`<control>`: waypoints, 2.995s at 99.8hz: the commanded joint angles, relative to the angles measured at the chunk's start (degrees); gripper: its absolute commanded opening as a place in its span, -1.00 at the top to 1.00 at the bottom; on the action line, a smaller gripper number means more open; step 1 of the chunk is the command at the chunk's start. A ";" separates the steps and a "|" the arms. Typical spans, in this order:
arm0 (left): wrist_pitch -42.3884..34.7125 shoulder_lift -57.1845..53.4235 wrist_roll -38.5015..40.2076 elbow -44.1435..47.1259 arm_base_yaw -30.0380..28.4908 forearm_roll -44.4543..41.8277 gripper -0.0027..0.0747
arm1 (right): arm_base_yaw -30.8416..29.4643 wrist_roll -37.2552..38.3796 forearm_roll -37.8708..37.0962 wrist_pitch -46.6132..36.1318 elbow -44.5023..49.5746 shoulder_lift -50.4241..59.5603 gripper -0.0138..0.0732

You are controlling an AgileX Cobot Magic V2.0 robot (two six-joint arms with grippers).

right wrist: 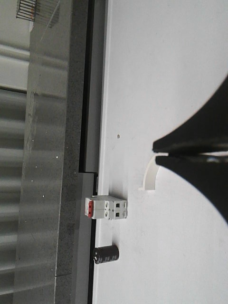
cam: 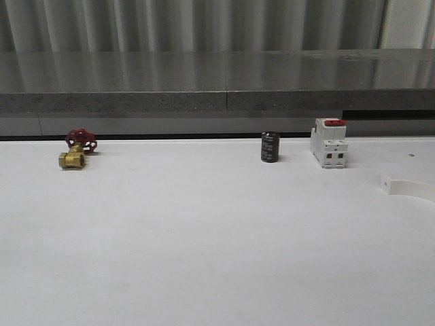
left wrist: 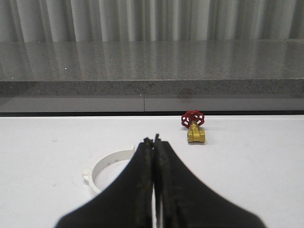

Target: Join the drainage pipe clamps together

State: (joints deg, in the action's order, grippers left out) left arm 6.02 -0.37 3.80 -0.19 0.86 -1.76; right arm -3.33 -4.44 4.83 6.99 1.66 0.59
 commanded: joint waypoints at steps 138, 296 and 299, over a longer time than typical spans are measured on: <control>38.18 40.24 0.23 -41.98 0.15 4.10 0.97 | -0.03 -0.19 -0.20 -4.86 -0.93 1.17 0.84; 38.17 108.32 -15.11 -78.51 -14.62 3.37 -0.56 | -0.03 -0.19 -0.20 -4.86 -0.93 1.17 0.84; 38.17 108.96 -15.11 -78.97 -14.76 3.19 -0.56 | -0.03 -0.19 -0.20 -4.86 -0.93 1.17 0.84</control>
State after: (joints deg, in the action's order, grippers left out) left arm 45.63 109.55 -11.22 -76.25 -13.29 1.70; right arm -3.33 -4.44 4.83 6.99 1.66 0.59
